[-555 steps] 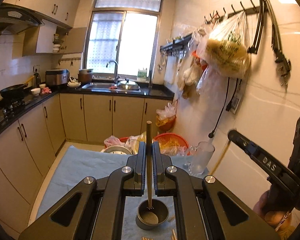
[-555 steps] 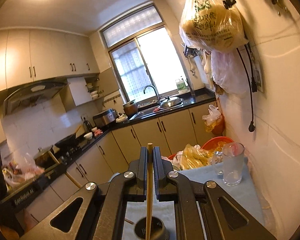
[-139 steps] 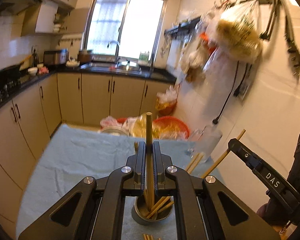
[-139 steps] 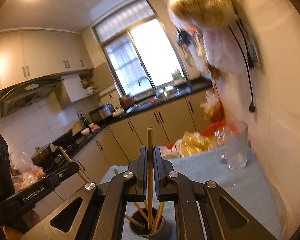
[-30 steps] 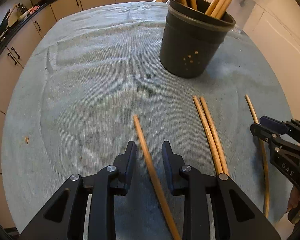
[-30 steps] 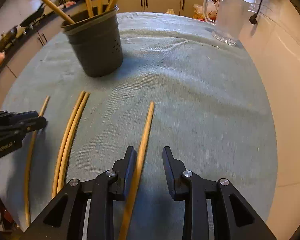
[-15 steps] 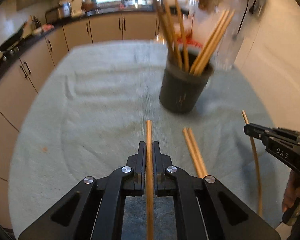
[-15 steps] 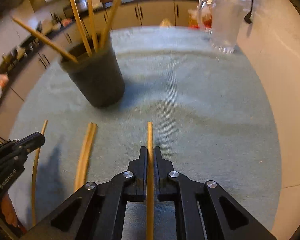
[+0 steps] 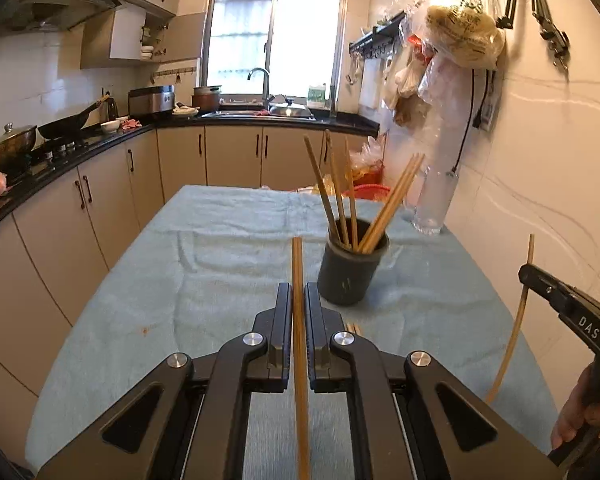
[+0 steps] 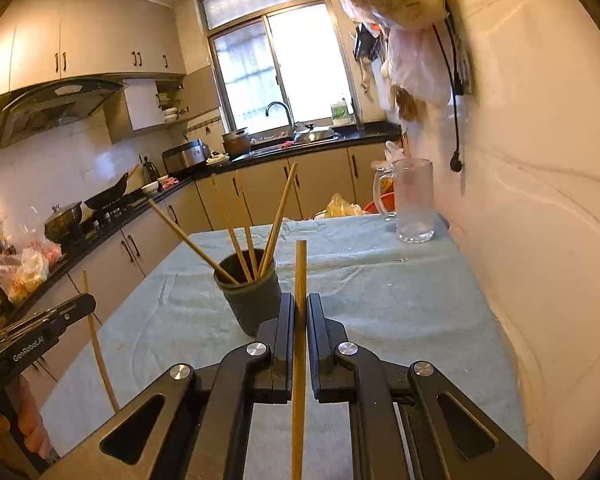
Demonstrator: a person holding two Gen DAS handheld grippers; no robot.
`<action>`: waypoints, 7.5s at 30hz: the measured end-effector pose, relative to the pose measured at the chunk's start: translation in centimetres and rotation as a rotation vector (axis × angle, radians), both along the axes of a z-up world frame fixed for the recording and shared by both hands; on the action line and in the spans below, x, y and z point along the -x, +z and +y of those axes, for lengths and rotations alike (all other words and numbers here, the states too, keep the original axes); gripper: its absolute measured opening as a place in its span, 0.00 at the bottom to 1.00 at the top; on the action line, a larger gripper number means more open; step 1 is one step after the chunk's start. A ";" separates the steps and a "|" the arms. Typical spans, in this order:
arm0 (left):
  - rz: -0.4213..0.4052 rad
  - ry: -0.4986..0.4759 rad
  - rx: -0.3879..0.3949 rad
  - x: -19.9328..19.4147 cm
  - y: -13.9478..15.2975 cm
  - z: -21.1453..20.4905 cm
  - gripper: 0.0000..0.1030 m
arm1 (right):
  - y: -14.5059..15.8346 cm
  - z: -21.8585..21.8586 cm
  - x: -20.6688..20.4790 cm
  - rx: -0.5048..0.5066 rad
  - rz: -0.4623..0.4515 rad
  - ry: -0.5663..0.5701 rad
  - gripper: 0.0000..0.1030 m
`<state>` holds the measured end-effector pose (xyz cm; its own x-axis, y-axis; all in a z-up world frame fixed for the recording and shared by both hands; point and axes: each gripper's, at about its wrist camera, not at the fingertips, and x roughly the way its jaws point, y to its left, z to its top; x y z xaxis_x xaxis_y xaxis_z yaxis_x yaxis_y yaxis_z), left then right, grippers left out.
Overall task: Organize utensils
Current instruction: 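Lift both held chopsticks and carry them over the holder cup, then lower both chopsticks into the cup and open both grippers, then close the right gripper on one of the last two chopsticks while the left grasps the other, then lift both held chopsticks and carry them over the holder cup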
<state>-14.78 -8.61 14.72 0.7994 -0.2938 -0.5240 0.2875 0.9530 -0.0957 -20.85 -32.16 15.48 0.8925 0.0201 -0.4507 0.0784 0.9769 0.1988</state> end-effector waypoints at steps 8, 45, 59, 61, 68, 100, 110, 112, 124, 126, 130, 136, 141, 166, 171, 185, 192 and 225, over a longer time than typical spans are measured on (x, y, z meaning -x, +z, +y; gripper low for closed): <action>-0.043 0.002 0.009 3.4 1.0 1.4 0.06 | 0.4 0.4 3.3 0.035 -0.001 0.015 0.07; -0.164 -0.091 0.141 -2.7 12.5 0.5 0.05 | 9.0 -0.8 -3.7 -0.034 -0.189 0.056 0.07; -0.093 -0.049 0.134 -15.5 11.7 -6.4 0.05 | 9.1 -0.2 -15.1 -0.054 -0.219 -0.003 0.07; -0.057 -0.055 0.114 -16.6 10.2 -6.9 0.05 | 7.5 -0.6 -16.4 -0.078 -0.174 -0.003 0.07; -0.009 -0.068 0.081 -17.6 7.7 -7.6 0.06 | 3.6 -1.8 -18.4 -0.144 -0.070 0.014 0.08; 0.121 0.139 0.025 -1.3 -0.6 3.2 0.60 | -1.7 1.6 -3.4 0.047 0.261 0.129 0.66; 0.286 0.158 0.018 -1.5 -6.6 4.7 0.59 | -12.0 7.7 -5.5 0.088 0.568 0.302 0.39; 0.298 0.148 0.019 -1.7 -7.1 4.7 0.59 | -12.7 8.0 -6.0 0.106 0.586 0.290 0.36; 0.387 0.046 0.000 -2.3 -9.7 1.3 0.59 | -13.1 6.4 -6.0 0.200 0.571 0.156 0.24; 0.399 0.008 -0.020 -2.2 -10.1 -0.1 0.59 | -13.2 5.1 -5.4 0.170 0.567 0.127 0.22; 0.405 -0.068 -0.075 -1.9 -10.7 -3.5 0.59 | -13.0 2.3 -3.7 0.119 0.561 0.053 0.13; 0.408 -0.166 -0.185 -1.7 -12.1 -8.6 0.59 | -12.8 0.8 -2.4 0.040 0.536 0.040 0.12; 0.391 -0.154 -0.284 -1.7 -13.1 -9.6 0.16 | -13.1 0.0 -2.3 -0.035 0.514 0.042 0.12; 0.528 -0.155 -0.303 -11.8 -12.9 -8.6 0.31 | -13.3 0.7 -12.6 0.053 0.755 0.179 0.23; 0.515 -0.162 -0.284 -12.8 -13.0 -8.9 0.31 | -13.3 1.9 -15.7 0.117 0.791 0.220 0.22; 0.372 -0.111 -0.044 -10.0 -6.9 -3.7 0.05 | -7.3 1.9 -11.6 0.061 0.480 0.171 0.06; 0.141 -0.073 0.014 -4.6 -0.9 -1.6 0.05 | -0.8 2.9 -6.0 0.052 0.204 0.134 0.06; -0.018 0.001 0.135 4.8 4.1 3.3 0.05 | 2.9 2.8 3.4 -0.042 -0.027 0.080 0.06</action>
